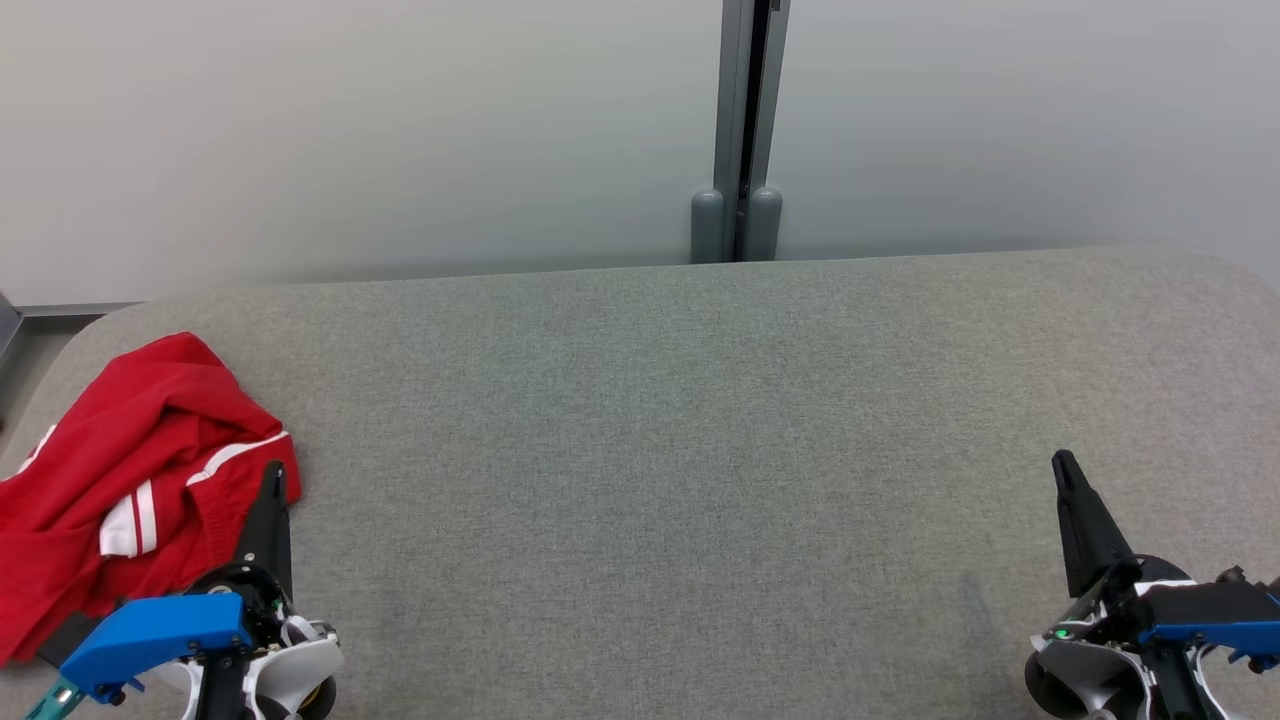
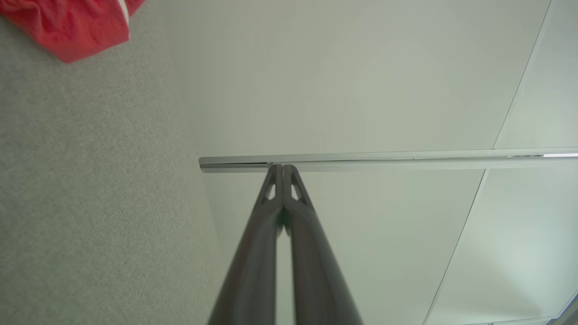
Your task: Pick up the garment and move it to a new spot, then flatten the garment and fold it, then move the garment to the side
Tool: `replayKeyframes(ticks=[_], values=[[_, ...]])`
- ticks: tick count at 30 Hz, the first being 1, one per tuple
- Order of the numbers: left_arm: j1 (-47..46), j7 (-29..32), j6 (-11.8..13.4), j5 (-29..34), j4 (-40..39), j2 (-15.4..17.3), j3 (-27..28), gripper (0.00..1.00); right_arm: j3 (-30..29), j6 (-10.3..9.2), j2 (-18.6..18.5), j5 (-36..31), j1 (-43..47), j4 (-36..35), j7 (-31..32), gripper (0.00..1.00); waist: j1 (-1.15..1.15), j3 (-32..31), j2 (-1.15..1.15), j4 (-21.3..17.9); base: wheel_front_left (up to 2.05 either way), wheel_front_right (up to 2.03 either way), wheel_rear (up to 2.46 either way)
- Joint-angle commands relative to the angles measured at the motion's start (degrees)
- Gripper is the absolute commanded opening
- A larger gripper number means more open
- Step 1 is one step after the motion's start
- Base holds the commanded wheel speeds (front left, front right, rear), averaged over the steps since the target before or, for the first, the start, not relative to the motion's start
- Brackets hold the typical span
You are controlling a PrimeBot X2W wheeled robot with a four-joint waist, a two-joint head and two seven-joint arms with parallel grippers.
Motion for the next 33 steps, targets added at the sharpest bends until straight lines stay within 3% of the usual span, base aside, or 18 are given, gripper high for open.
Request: replayKeyframes(ticks=[1, 33], values=[[0.1, 0.2, -0.5, -0.1, -0.3, -0.1, 0.0, 0.00, -0.1, 0.02, -0.3, 0.1, 0.6, -0.2, 0.1, 0.00, 0.00, 0.0, 0.00, 0.0, 0.00, 0.00, 0.00], [0.1, 0.2, -0.5, -0.1, -0.3, -0.1, 0.0, 0.00, -0.1, 0.02, -0.3, 0.1, 0.6, -0.2, 0.1, 0.00, 0.00, 0.0, 0.00, 0.0, 0.00, 0.00, 0.00]])
